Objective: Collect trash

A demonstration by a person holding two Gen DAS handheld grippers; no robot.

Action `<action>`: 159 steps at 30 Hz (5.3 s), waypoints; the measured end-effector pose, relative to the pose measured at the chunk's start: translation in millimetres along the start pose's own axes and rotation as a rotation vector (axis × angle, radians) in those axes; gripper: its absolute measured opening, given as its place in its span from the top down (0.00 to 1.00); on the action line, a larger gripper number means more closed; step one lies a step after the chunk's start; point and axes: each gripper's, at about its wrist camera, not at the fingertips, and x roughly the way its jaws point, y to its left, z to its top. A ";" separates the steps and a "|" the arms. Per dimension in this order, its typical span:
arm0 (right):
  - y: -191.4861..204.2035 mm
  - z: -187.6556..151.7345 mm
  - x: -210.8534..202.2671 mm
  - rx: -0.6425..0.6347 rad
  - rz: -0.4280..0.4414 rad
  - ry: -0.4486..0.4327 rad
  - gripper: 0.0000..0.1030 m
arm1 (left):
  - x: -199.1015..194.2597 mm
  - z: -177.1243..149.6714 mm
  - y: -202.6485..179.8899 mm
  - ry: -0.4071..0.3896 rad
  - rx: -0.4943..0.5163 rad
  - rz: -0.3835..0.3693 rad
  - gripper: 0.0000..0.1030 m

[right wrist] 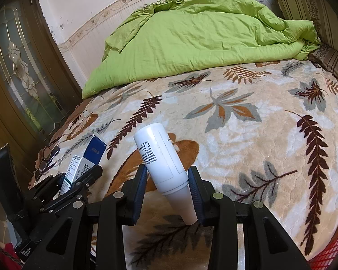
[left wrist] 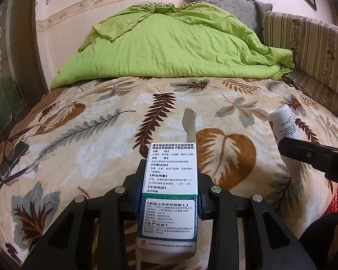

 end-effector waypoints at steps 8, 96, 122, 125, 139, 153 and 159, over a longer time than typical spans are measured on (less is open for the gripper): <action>-5.4 0.1 -5.5 0.023 0.003 -0.014 0.61 | 0.2 -2.1 -0.5 0.005 0.002 0.001 0.67; -48.8 -28.7 -137.3 0.217 -0.005 -0.066 0.61 | -74.3 3.8 -73.9 -0.003 0.174 -0.208 0.67; -166.8 -78.9 -248.8 0.500 -0.237 -0.145 0.61 | -95.1 24.6 -180.1 0.079 0.299 -0.538 0.67; -175.5 -85.4 -254.7 0.521 -0.257 -0.147 0.61 | -98.2 24.4 -199.8 0.096 0.329 -0.588 0.67; -215.0 -119.0 -286.3 0.620 -0.347 -0.158 0.61 | -85.3 3.3 -289.3 0.280 0.421 -0.758 0.67; -245.4 -133.5 -294.8 0.693 -0.379 -0.164 0.60 | -78.6 -5.8 -343.3 0.336 0.477 -0.801 0.67; -253.9 -138.2 -286.7 0.710 -0.374 -0.152 0.60 | -69.4 -17.0 -353.7 0.366 0.501 -0.782 0.67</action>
